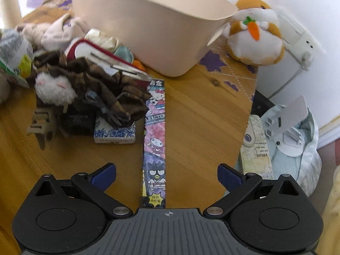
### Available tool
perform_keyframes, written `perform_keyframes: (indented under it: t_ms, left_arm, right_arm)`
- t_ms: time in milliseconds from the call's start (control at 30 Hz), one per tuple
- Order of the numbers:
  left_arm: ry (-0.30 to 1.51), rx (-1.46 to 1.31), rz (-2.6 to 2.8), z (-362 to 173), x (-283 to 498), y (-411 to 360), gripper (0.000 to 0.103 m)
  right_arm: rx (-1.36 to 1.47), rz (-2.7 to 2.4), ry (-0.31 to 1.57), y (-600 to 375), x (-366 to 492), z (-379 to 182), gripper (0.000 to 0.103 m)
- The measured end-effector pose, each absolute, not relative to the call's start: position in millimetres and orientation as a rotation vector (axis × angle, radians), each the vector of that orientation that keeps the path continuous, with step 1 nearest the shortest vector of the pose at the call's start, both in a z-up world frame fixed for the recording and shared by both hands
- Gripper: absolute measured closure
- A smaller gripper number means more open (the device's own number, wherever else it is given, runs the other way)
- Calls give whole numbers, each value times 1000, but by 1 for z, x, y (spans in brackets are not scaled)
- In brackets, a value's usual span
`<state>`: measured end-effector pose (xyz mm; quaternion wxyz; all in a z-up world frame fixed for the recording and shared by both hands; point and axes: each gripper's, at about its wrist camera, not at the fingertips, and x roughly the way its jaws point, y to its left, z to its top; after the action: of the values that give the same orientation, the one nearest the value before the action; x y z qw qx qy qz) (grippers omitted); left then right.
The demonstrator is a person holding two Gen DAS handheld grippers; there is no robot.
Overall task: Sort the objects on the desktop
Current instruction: 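Grasp the white plush toy with the left tool while the right grasps the candy stick box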
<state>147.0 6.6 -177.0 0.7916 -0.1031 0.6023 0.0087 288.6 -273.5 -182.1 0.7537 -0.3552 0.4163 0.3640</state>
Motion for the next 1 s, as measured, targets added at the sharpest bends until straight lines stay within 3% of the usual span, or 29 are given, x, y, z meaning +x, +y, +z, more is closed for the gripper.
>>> perform_keyframes:
  t_ms: [200, 400, 600, 667, 733, 767, 800, 1000]
  left_arm:
    - [1352, -276, 31, -199, 154, 2, 23]
    - [1364, -306, 21, -208, 153, -5, 24]
    - [1355, -312, -45, -204, 148, -11, 53]
    - [1356, -324, -76, -203, 147, -12, 65]
    - [1353, -315, -91, -200, 147, -15, 75]
    - [1348, -302, -98, -198, 146, -17, 76]
    - [1344, -293, -105, -197, 145, -19, 78]
    - [1317, -275, -164, -182, 140, -26, 82]
  right_arm:
    - [-812, 801, 910, -264, 290, -193, 2]
    - [-755, 802, 931, -263, 296, -191, 12]
    - [-708, 802, 949, -266, 297, -189, 29]
    - [-683, 802, 956, -267, 295, -188, 40]
    - [-655, 804, 960, -268, 292, -186, 69]
    - [-648, 802, 966, -268, 291, -186, 73]
    - [-643, 803, 974, -268, 289, -185, 82]
    - [-611, 811, 996, -279, 278, -181, 82]
